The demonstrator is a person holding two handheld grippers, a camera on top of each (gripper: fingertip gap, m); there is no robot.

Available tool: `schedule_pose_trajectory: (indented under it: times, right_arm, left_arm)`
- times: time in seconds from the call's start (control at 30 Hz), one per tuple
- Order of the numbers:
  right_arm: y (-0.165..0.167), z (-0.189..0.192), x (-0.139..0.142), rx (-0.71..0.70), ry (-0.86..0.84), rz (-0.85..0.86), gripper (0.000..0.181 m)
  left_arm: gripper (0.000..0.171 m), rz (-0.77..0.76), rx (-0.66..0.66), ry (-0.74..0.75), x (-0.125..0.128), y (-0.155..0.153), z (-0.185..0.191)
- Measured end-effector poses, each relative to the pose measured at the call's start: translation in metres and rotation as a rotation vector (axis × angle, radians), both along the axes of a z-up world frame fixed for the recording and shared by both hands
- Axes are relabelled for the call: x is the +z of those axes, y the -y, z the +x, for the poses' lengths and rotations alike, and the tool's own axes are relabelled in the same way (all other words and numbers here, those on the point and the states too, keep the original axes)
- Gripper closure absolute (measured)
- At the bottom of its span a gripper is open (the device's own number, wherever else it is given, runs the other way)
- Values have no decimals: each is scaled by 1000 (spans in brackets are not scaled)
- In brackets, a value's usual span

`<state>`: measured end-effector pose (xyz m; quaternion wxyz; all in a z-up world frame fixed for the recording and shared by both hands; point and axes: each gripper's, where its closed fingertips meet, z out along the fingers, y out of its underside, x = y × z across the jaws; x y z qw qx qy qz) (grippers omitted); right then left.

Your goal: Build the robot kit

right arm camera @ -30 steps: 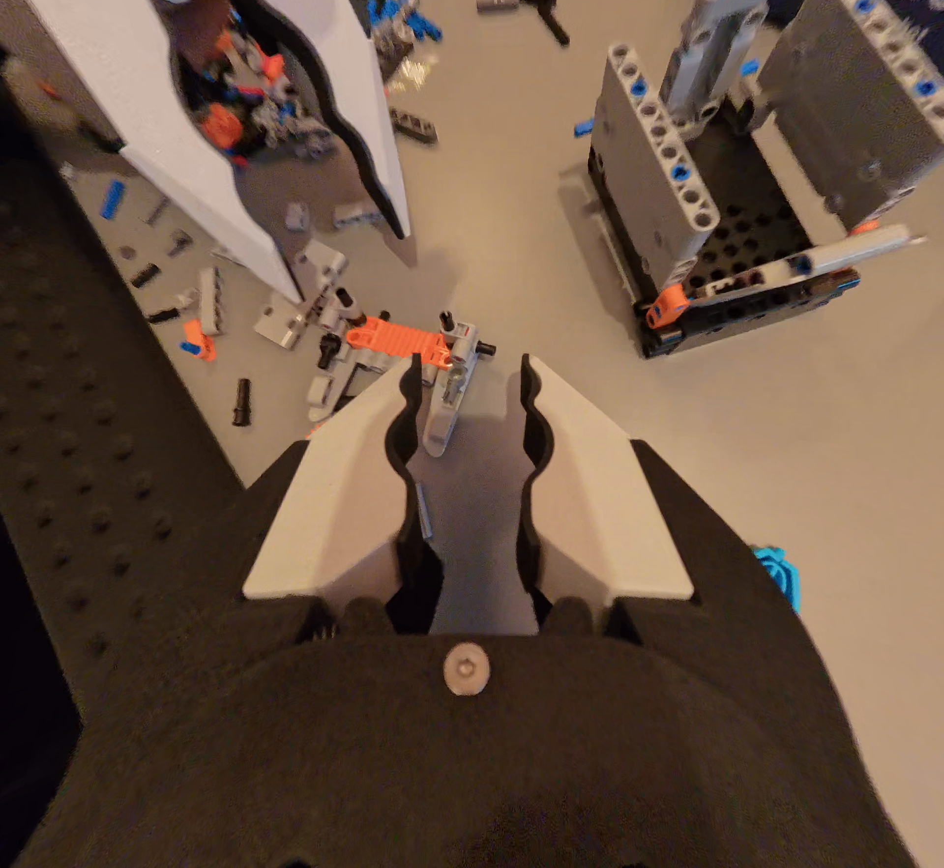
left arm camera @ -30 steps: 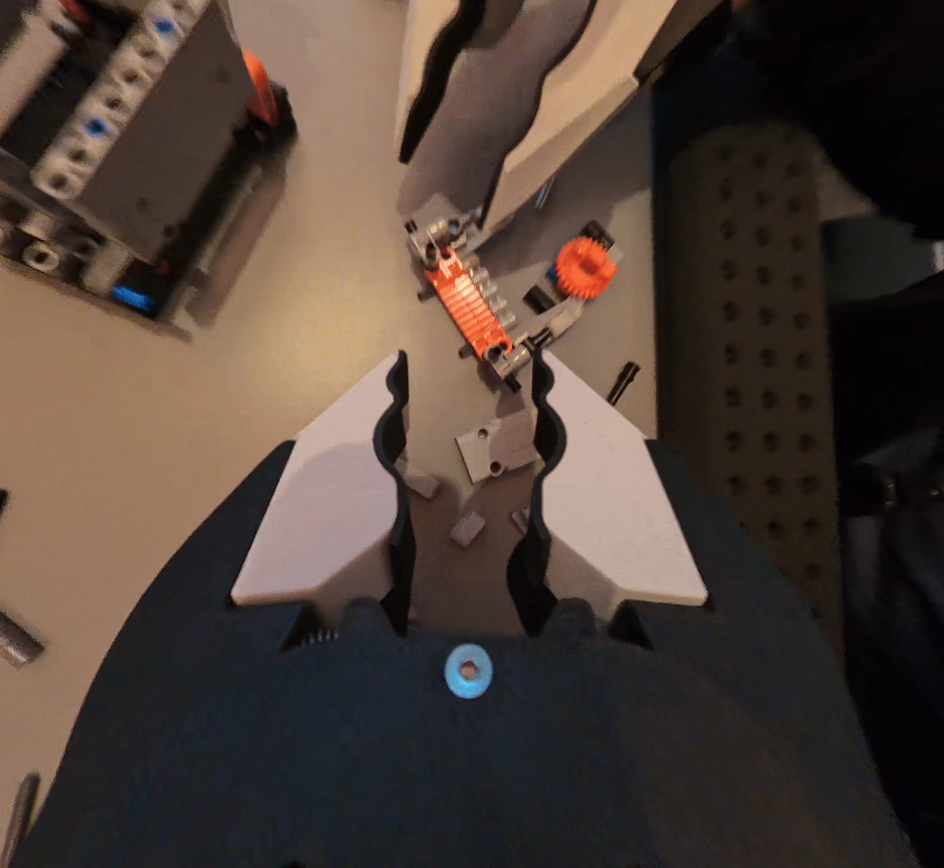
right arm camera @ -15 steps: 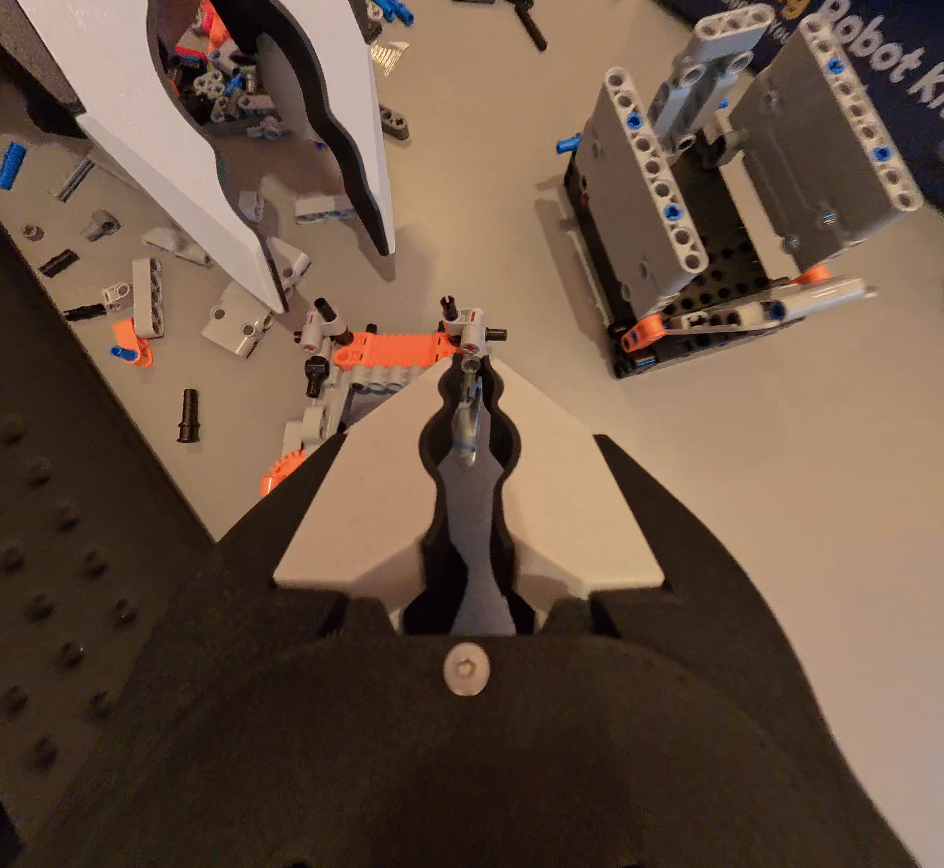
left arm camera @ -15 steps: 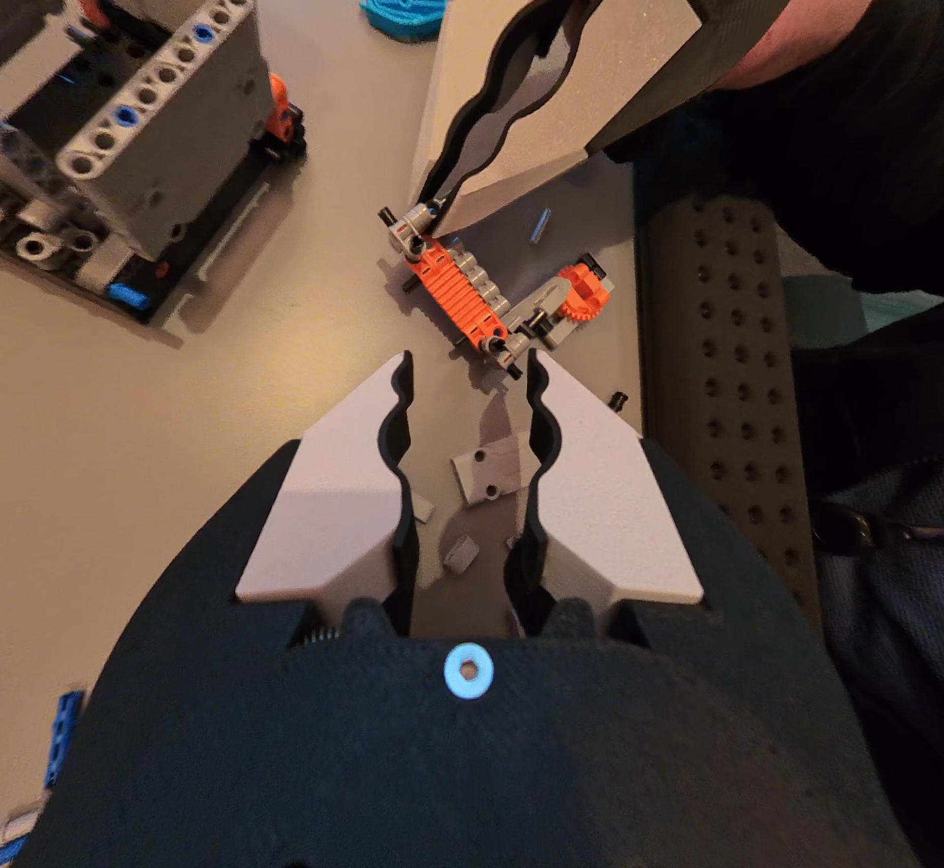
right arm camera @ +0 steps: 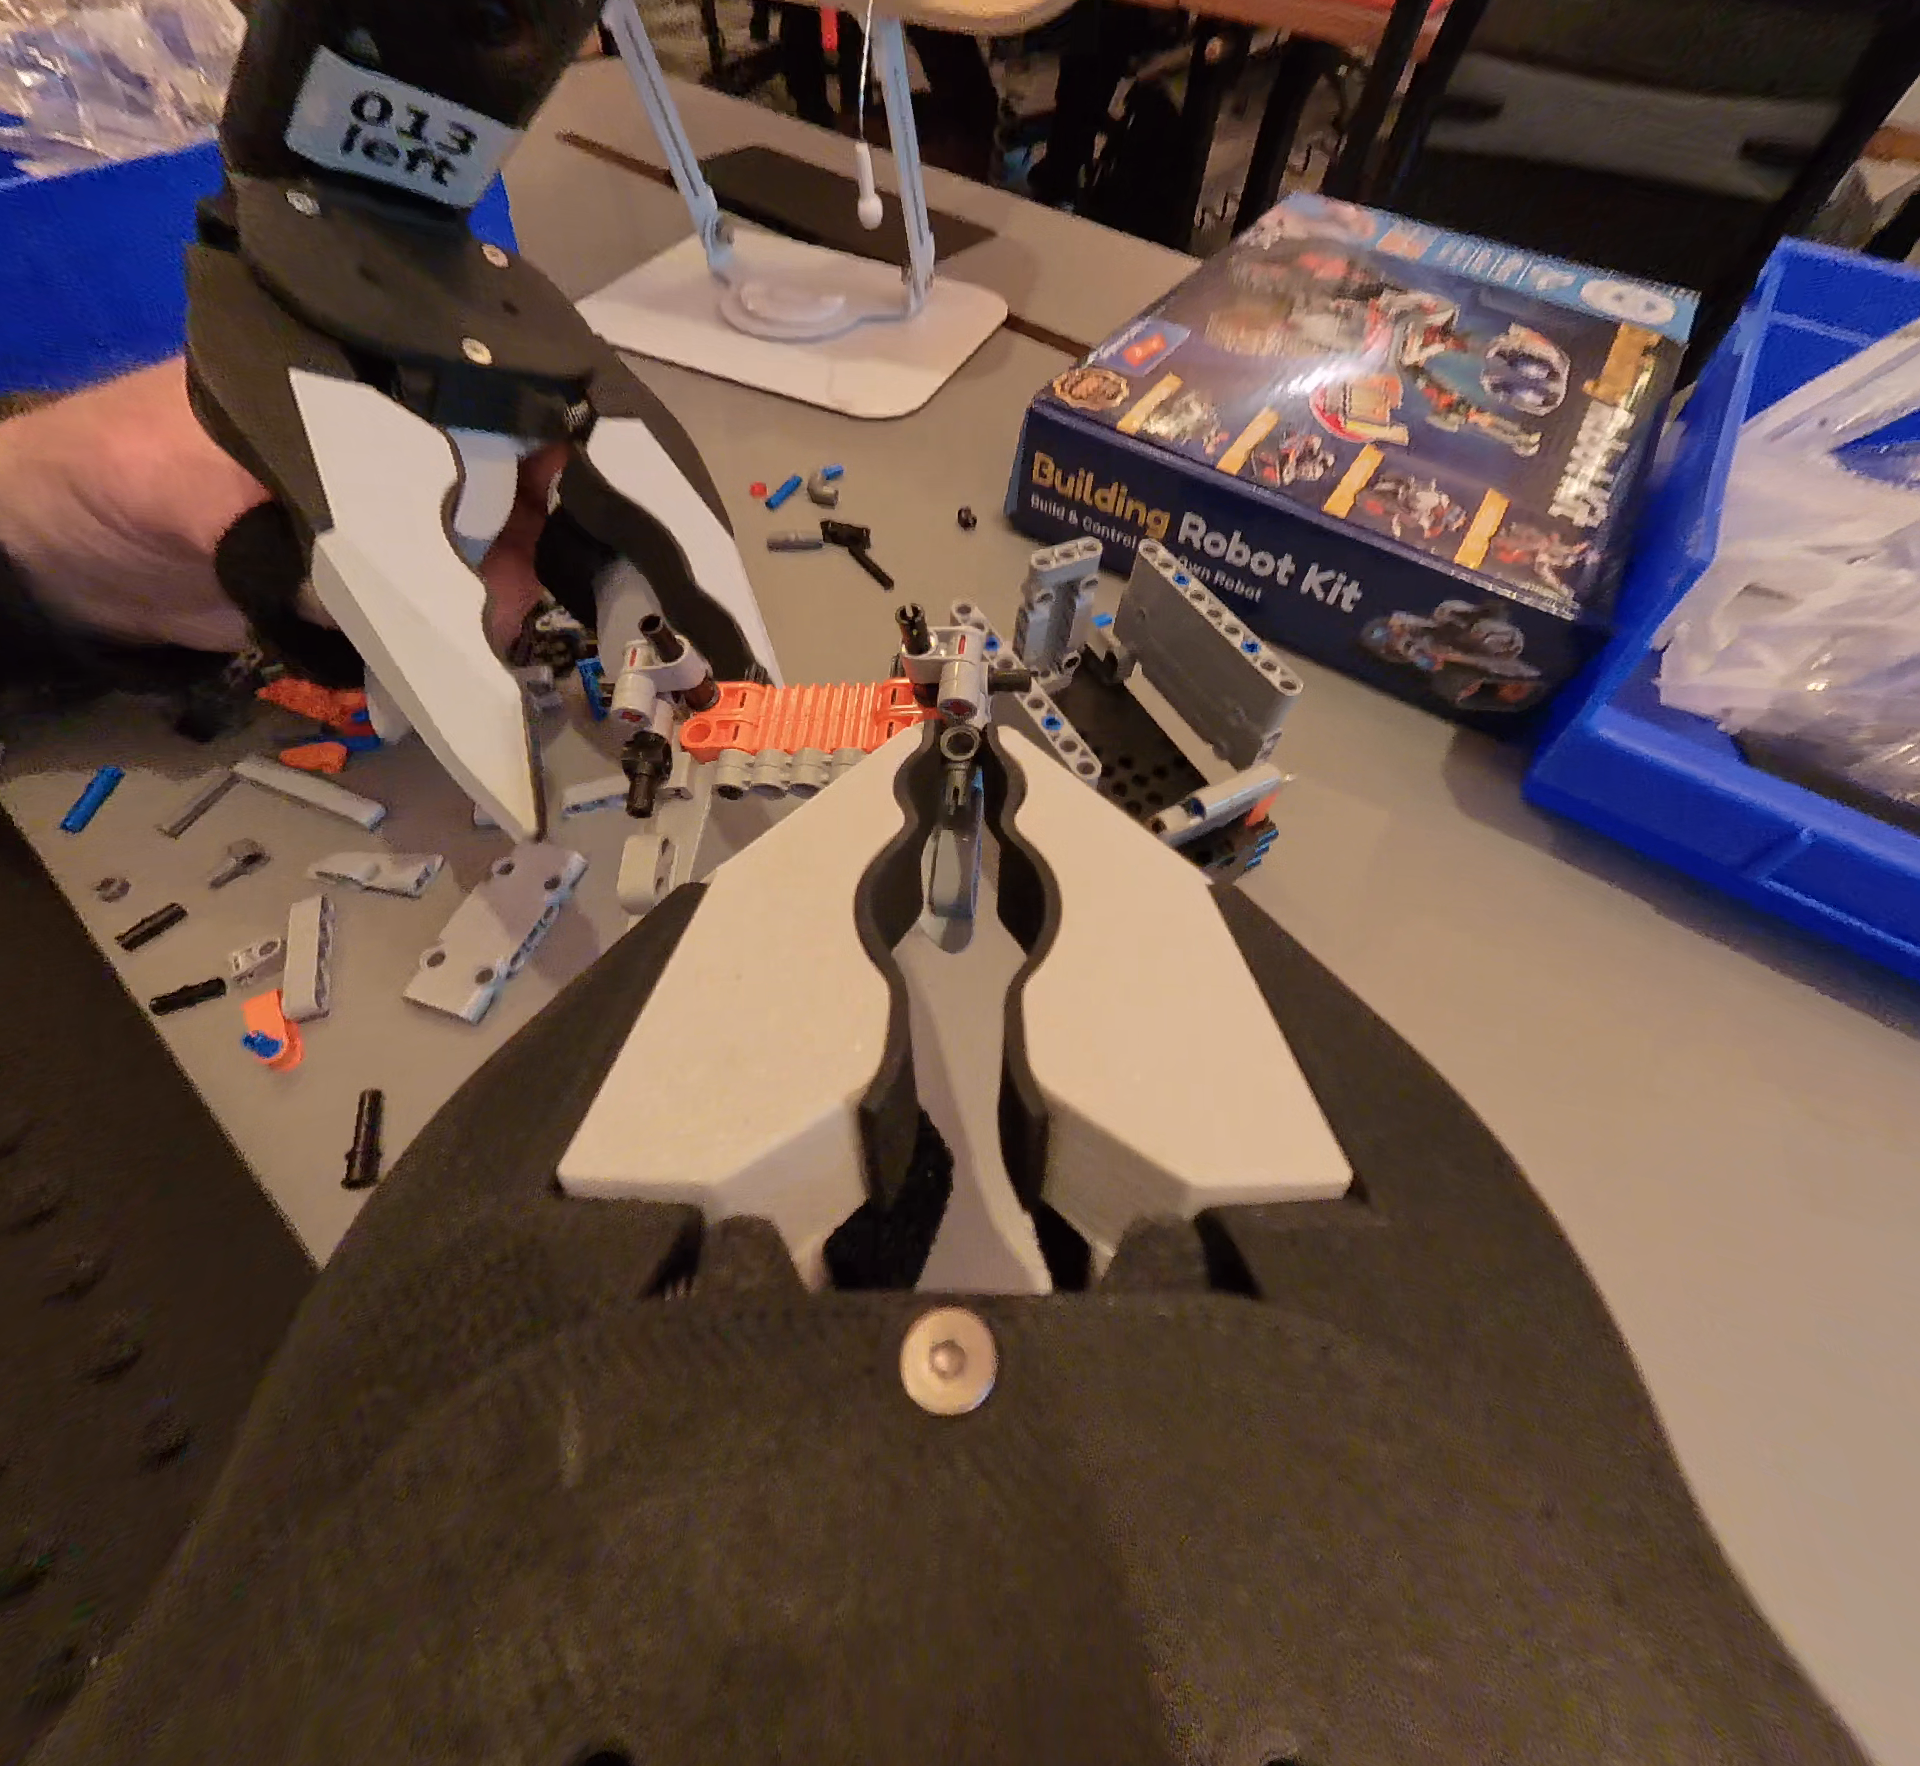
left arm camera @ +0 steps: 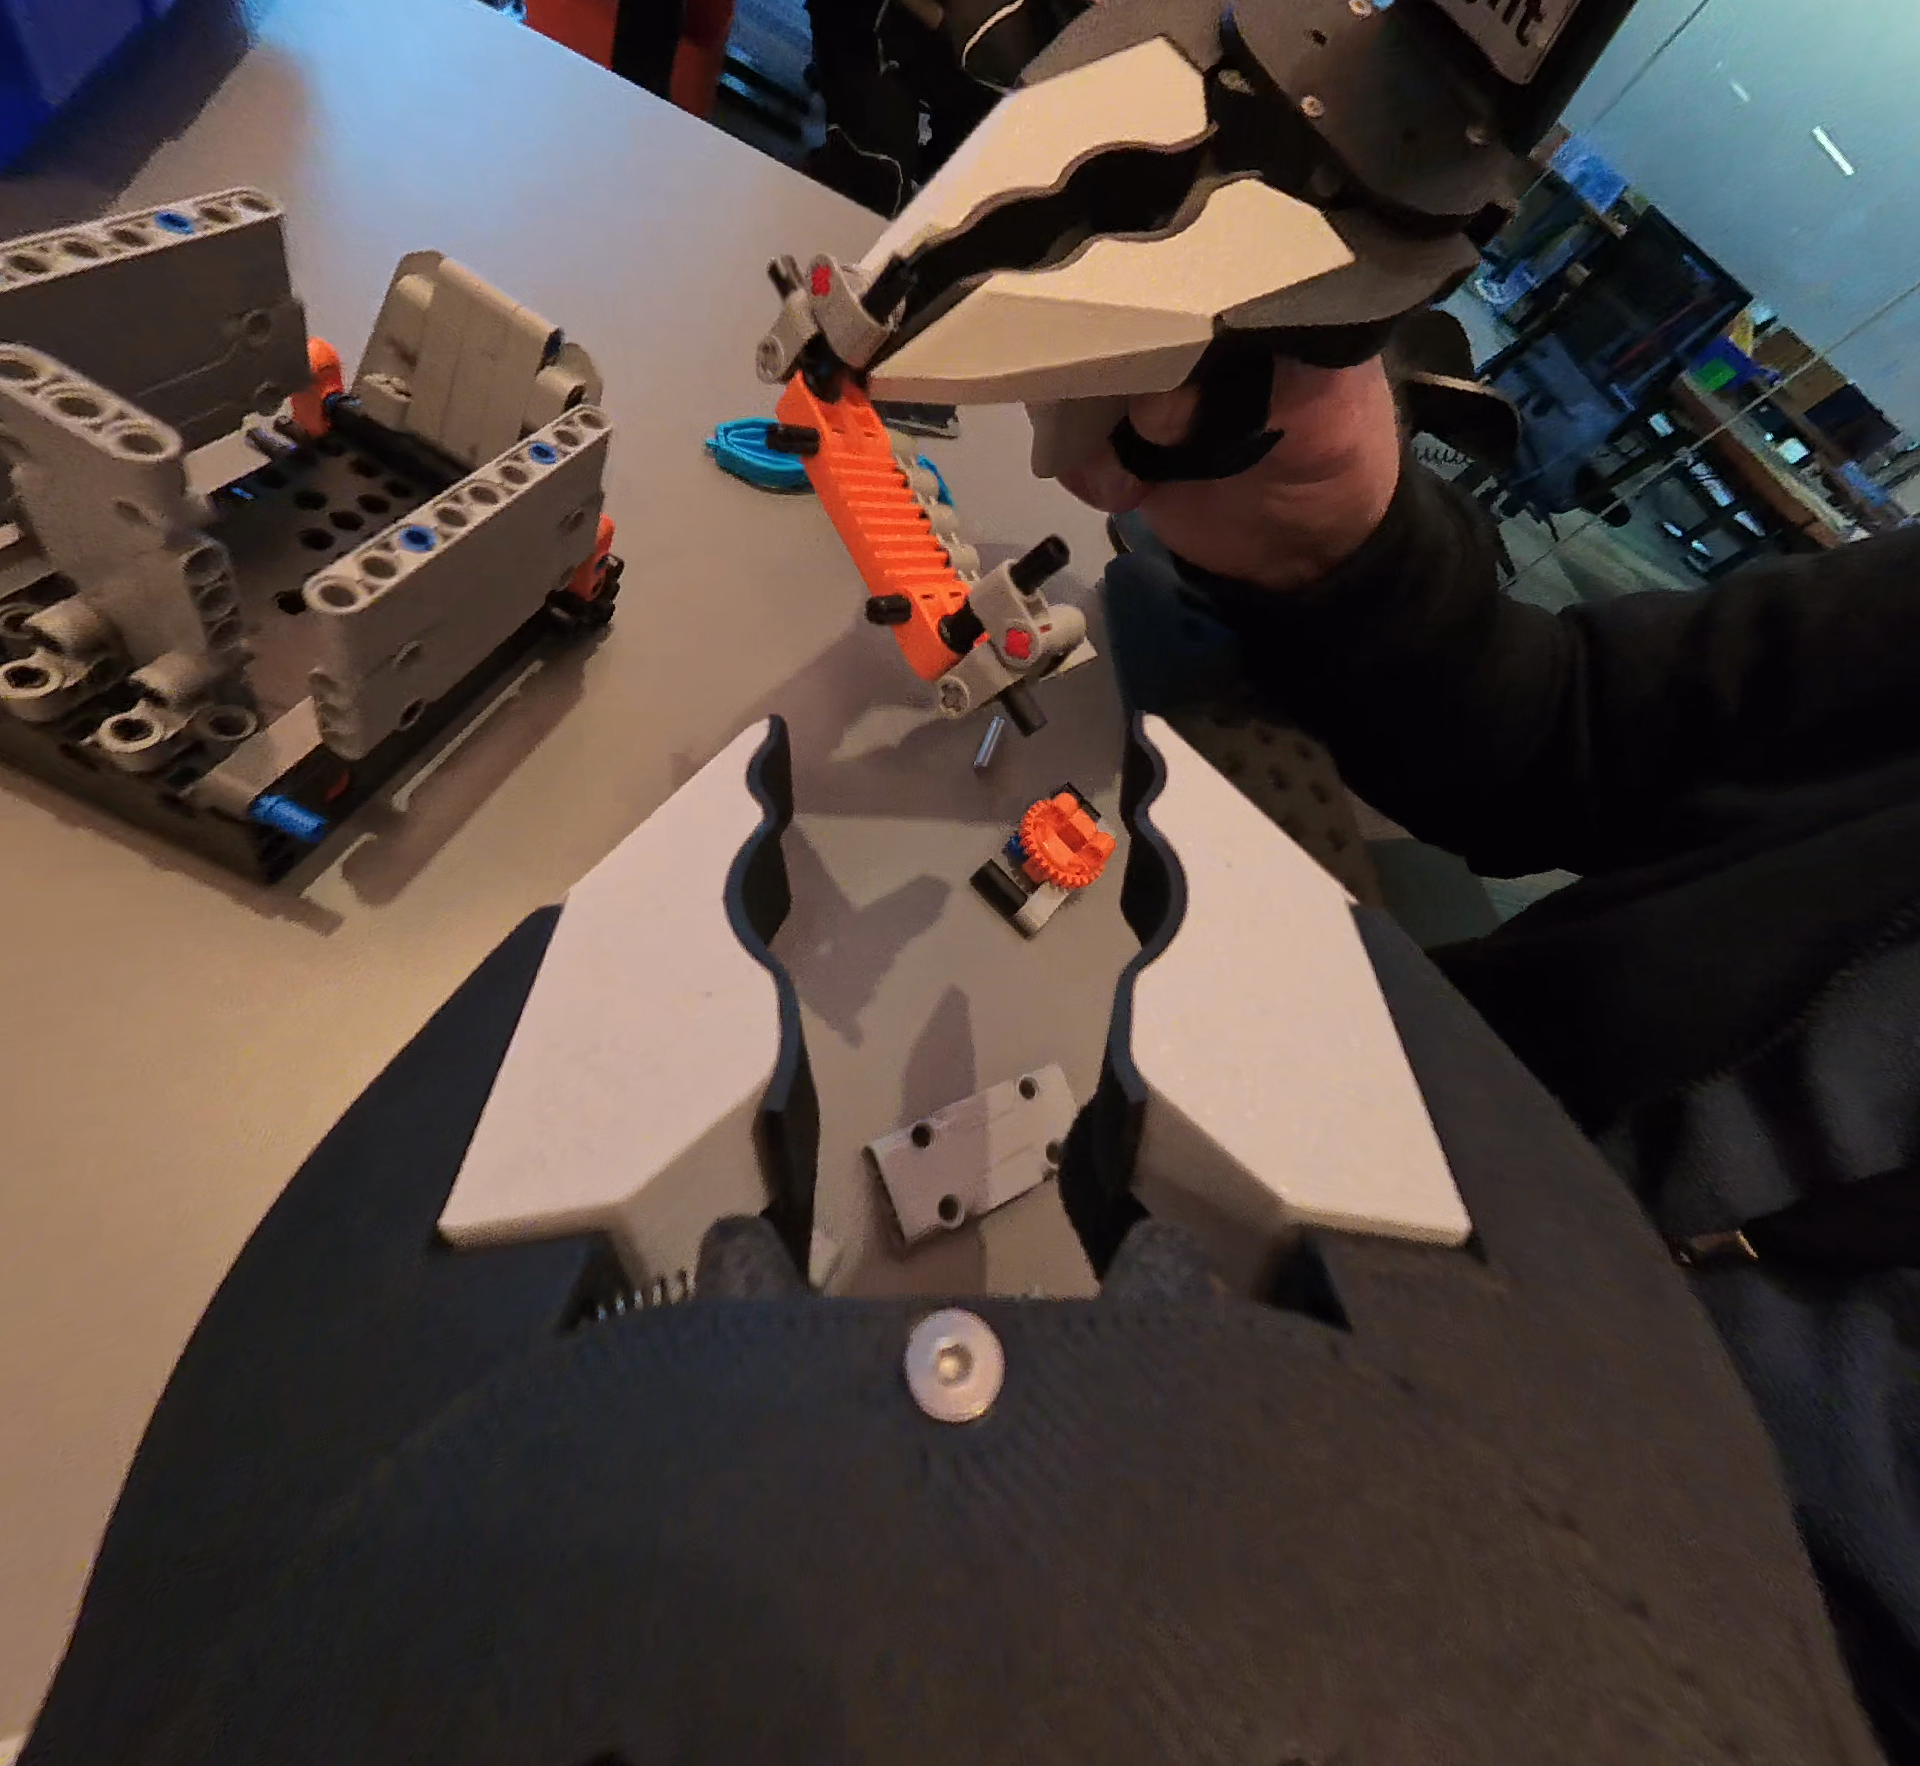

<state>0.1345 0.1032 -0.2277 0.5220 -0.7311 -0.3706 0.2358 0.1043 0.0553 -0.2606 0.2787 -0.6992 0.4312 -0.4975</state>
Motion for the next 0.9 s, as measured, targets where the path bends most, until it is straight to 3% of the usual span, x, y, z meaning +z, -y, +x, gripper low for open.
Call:
schedule_pose_trajectory:
  times: [0.3, 0.4, 0.9]
  right_arm:
    - [3, -6, 13, -2, -43, 82, 176]
    - [2, -3, 18, -6, -86, 90, 176]
    - [-1, 5, 21, -6, -154, 71, 175]
  left_arm:
    - [151, 16, -20, 103, 14, 7, 8]
    - [158, 50, -13, 120, 19, 6, 7]
    - [166, 156, 70, 149, 39, -7, -5]
